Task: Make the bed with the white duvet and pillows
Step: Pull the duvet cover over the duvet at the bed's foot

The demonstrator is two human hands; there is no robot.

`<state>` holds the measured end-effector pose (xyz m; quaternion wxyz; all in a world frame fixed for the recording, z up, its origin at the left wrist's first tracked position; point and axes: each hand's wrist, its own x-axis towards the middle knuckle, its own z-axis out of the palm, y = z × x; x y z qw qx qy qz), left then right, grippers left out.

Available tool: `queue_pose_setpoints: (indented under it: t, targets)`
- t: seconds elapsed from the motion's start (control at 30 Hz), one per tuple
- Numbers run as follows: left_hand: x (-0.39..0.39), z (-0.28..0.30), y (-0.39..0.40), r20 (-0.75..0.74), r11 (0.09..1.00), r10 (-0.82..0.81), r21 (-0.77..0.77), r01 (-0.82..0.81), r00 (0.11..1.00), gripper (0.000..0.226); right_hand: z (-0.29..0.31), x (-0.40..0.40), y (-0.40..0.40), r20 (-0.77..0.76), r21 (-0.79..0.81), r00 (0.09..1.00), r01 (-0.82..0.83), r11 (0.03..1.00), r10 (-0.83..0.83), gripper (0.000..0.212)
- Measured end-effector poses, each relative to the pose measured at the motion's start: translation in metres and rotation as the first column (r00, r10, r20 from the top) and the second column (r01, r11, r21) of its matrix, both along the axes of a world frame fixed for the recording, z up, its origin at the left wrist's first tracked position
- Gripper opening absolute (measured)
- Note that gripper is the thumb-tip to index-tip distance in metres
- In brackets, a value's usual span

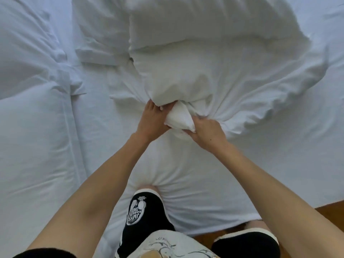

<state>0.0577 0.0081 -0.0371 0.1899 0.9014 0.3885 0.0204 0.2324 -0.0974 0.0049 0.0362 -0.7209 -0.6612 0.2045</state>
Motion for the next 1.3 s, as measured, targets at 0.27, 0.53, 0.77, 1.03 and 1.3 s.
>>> queue_pose_setpoints:
  t: [0.27,0.53,0.77,1.03,1.3]
  targets:
    - [0.053,0.084,-0.164,0.188,0.986,0.039,0.150,-0.068,0.981,0.021,0.096,0.107,-0.134,-0.050,-0.061,0.979,-0.202,0.978,0.199,0.047]
    - [0.105,0.183,-0.277,0.195,0.957,0.288,-0.087,-0.276,0.937,0.027,0.154,0.157,-0.214,0.006,0.139,0.964,-0.264,0.954,0.265,0.084]
    - [0.119,0.208,-0.323,0.241,0.955,0.292,-0.025,-0.295,0.925,0.020,0.158,0.133,-0.212,0.022,0.336,0.964,-0.257,0.906,0.265,0.069]
    - [0.092,0.199,-0.340,0.234,0.969,0.163,-0.221,-0.111,0.958,0.044,0.174,0.153,-0.246,0.028,0.031,0.965,-0.263,0.964,0.262,0.031]
    - [0.058,0.169,-0.270,-0.010,0.655,0.647,-0.504,-0.563,0.762,0.086,0.191,0.149,-0.240,0.010,0.059,0.973,-0.231,0.971,0.231,0.025]
